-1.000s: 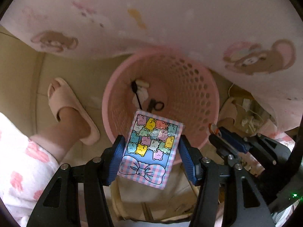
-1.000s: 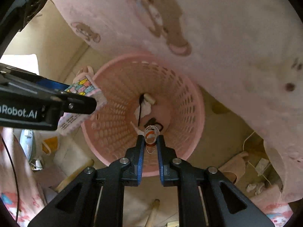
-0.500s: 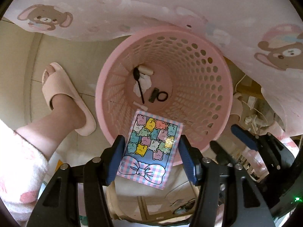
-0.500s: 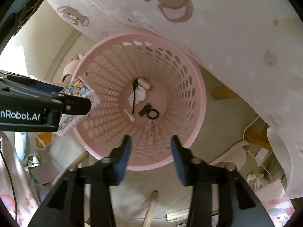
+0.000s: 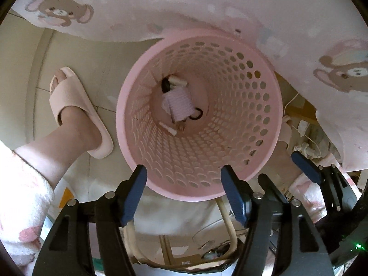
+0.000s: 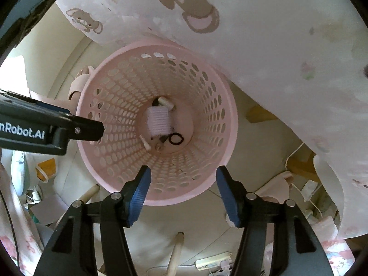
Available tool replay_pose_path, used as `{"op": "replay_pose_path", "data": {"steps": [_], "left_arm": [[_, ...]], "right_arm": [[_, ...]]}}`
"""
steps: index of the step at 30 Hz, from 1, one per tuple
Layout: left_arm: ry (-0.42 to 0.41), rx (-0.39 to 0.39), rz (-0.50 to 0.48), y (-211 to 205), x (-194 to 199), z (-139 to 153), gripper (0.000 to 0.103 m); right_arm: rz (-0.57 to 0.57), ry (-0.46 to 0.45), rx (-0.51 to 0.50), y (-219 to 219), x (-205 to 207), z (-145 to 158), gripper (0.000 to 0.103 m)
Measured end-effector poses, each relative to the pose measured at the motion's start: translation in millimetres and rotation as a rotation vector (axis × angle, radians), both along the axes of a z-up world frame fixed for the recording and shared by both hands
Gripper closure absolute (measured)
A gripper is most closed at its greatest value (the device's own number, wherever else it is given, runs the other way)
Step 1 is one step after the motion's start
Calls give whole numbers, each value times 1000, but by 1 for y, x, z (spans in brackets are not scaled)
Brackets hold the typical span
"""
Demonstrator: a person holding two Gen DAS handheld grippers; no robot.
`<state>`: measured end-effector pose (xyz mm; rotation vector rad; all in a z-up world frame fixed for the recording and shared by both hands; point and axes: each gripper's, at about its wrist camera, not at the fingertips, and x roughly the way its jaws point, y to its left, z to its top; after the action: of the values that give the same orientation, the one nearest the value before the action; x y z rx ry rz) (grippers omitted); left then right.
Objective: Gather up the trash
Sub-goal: 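Open both grippers to drop packet and tape into the basket, then raise both grippers back toward the black strip and tissue on the seat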
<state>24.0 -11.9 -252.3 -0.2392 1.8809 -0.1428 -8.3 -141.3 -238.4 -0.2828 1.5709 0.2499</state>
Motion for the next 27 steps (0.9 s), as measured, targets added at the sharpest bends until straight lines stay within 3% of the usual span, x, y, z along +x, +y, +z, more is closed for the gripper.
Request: {"op": "replay_pose_path", "data": {"steps": [5,8,16,21,27], "left_arm": [[-71,32,-25,2,5,19,30],[-148,62,-38,5,9,37,30],[-429,112,-62,11,13,108,26],[-600,168,-82,12,16,143,22],[-716,188,-82,14,16,165,22]], "right_arm": [[2,-98,-19,0,2,27,41],[-3,-175,0,-3,2,51,34],[-40,-420,51,-8,-13,123,34],[-23,-596,73,-9,-21,162,18],[-52,-635,88,-14,-15,173,18]]}}
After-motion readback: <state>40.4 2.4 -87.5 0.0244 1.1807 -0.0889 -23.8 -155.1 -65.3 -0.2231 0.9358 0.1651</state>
